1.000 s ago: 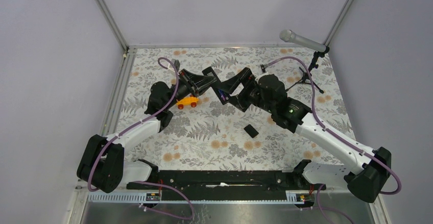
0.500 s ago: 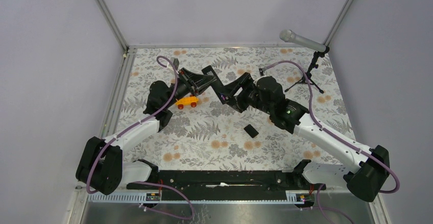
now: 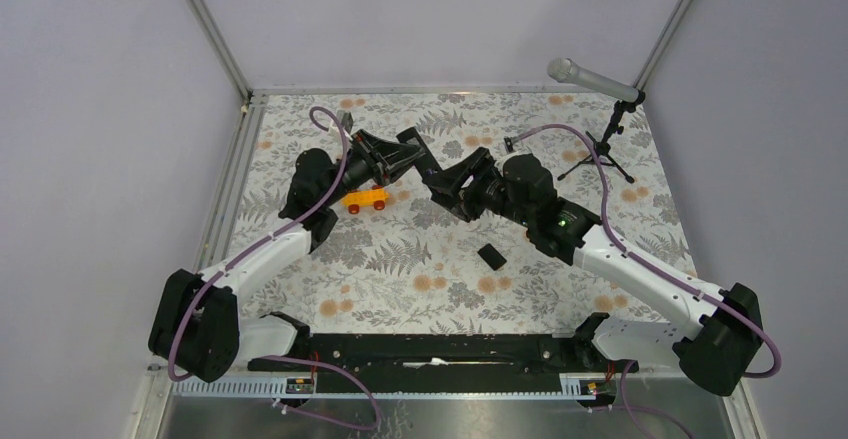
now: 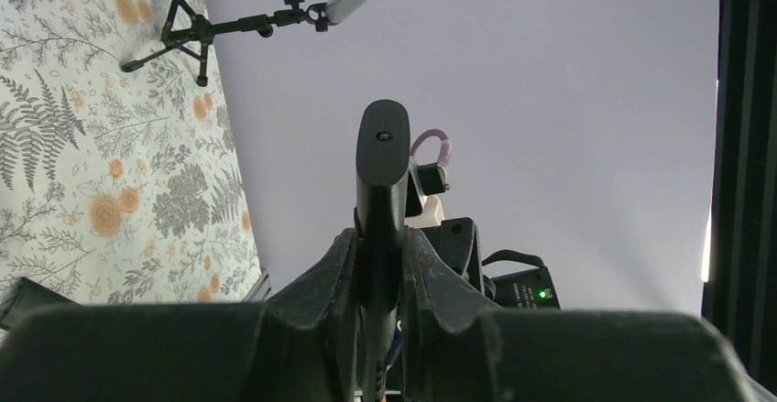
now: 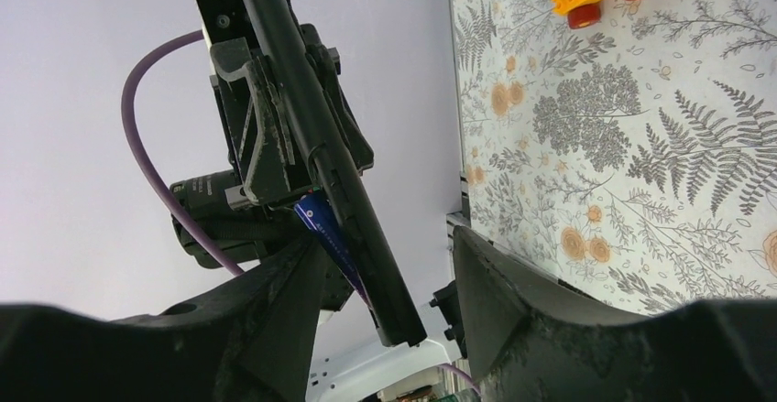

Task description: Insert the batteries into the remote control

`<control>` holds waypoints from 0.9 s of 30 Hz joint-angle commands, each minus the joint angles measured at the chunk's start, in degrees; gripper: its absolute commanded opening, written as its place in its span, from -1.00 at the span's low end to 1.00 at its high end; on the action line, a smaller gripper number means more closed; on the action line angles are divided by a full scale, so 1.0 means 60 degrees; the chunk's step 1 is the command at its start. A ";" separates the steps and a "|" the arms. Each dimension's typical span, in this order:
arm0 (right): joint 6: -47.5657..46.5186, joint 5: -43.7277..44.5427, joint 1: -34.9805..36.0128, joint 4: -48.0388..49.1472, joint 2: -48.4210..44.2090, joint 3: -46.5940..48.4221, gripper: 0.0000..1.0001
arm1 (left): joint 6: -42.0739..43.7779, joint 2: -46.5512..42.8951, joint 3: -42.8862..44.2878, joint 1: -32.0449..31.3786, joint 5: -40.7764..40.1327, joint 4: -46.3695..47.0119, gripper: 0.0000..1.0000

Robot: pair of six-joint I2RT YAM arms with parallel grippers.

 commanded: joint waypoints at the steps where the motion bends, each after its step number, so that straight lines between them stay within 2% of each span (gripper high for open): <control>1: -0.0096 -0.0244 -0.0031 0.0168 0.0014 -0.0174 0.21 | -0.0421 -0.0461 0.0908 -0.0012 0.0208 0.0319 -1.00; 3: -0.0201 -0.0346 -0.0043 0.0303 0.0080 -0.0089 0.27 | -0.0273 -0.0511 0.0965 -0.0012 0.0276 0.0124 -1.00; 9: -0.0737 -0.0187 -0.0119 0.0790 -0.0157 0.0126 0.72 | 0.0003 -0.0504 0.0654 -0.0012 0.0222 -0.0073 -1.00; 12: -0.0912 -0.0052 -0.0188 0.0996 -0.0335 0.0152 0.84 | 0.0043 -0.0477 0.0549 -0.0012 0.0214 -0.0084 -1.00; 21: -0.0529 -0.0175 -0.0345 0.1427 -0.0137 0.0111 0.89 | 0.0235 -0.0600 0.0496 -0.0012 0.0253 -0.0271 -1.00; 27: -0.0338 -0.0470 -0.0422 0.1070 0.0119 0.0258 0.70 | 0.0242 -0.0679 0.0510 -0.0012 0.0216 -0.0311 -1.00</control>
